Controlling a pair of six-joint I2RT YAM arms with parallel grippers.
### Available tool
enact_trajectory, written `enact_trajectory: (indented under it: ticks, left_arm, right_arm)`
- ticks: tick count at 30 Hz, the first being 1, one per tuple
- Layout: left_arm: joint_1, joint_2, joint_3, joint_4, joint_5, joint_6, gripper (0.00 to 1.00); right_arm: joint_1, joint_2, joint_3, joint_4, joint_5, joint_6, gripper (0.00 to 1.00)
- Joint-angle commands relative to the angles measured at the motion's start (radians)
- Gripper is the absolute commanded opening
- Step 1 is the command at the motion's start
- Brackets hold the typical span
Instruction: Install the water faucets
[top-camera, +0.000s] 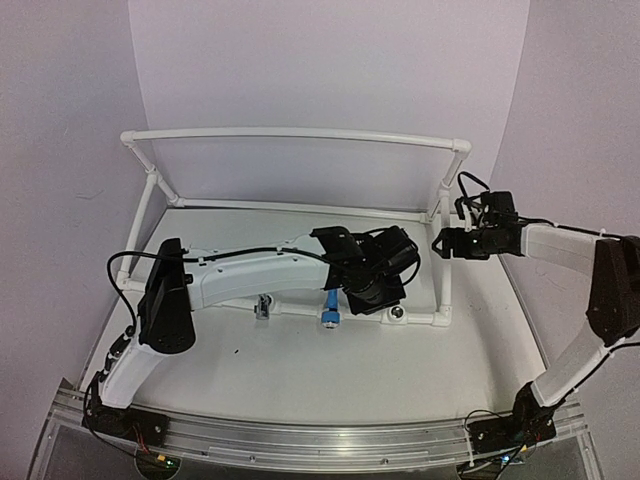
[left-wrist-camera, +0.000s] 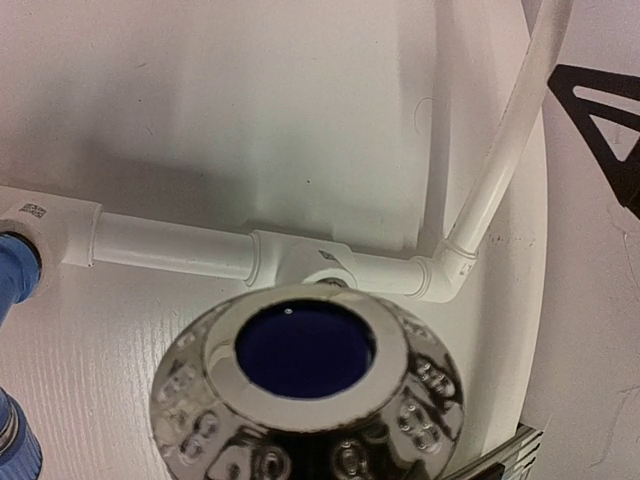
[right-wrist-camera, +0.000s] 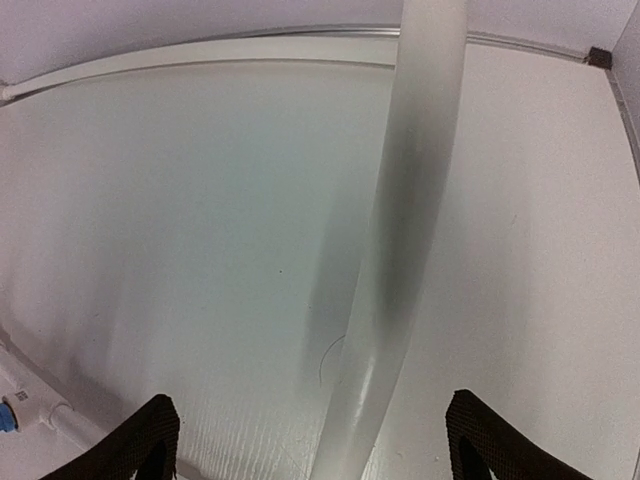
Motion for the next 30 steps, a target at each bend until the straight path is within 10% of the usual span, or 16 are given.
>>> enact_trajectory:
  ticks: [1,8,17,30]
  left_arm:
    - [-0.002,-0.034,0.003,0.028,-0.024,0.001,0.0]
    - [-0.009,-0.035,0.007,0.008,-0.04,-0.003,0.0]
    - [-0.017,-0.036,0.01,-0.014,-0.032,-0.009,0.0]
    - [-0.075,-0.048,0.017,-0.133,-0.049,-0.048,0.0]
  right_arm:
    - [-0.024,0.099,0.07,0.084,-0.059,0.043,0.89]
    - [-0.041,0.184,0.076,0.148,-0.093,0.09,0.83]
    - [-0.041,0.146,-0.017,0.168,-0.241,0.174,0.45]
    - [-0.04,-0.096,-0.221,0.193,-0.323,0.248,0.24]
